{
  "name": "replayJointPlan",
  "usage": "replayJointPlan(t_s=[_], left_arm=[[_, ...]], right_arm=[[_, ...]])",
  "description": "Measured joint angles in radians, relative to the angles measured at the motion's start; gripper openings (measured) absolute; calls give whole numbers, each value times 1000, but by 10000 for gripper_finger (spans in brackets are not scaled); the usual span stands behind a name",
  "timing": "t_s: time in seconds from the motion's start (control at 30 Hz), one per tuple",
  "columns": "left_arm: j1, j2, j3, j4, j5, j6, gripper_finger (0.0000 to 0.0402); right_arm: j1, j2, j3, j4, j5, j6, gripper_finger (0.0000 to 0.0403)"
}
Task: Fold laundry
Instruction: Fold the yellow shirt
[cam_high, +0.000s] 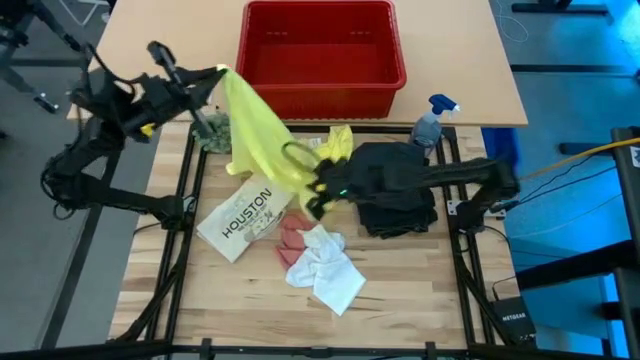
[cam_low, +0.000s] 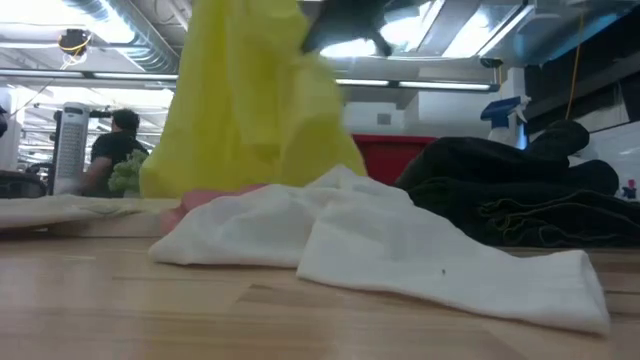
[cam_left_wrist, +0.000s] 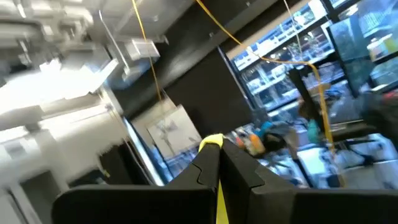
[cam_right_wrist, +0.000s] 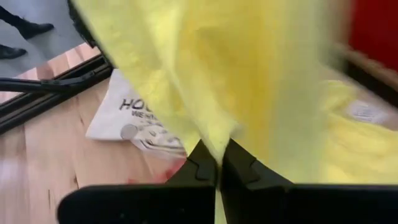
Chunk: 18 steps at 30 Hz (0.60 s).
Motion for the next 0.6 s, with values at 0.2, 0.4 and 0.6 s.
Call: replayJointPlan(t_s=[0.2,0.4,0.6], left_arm=[[-3,-89,9,-234,-4,-232,0],[-3,-150,9,-440,55,-492,0],[-3,-177,9,-571,290,-682,0]], right_arm=[[-12,-213,0,-228,-62,-52,0],[-59,-376,0,-318,-159,-88,0],[-87,-458,0,-314,-296,-132,0]])
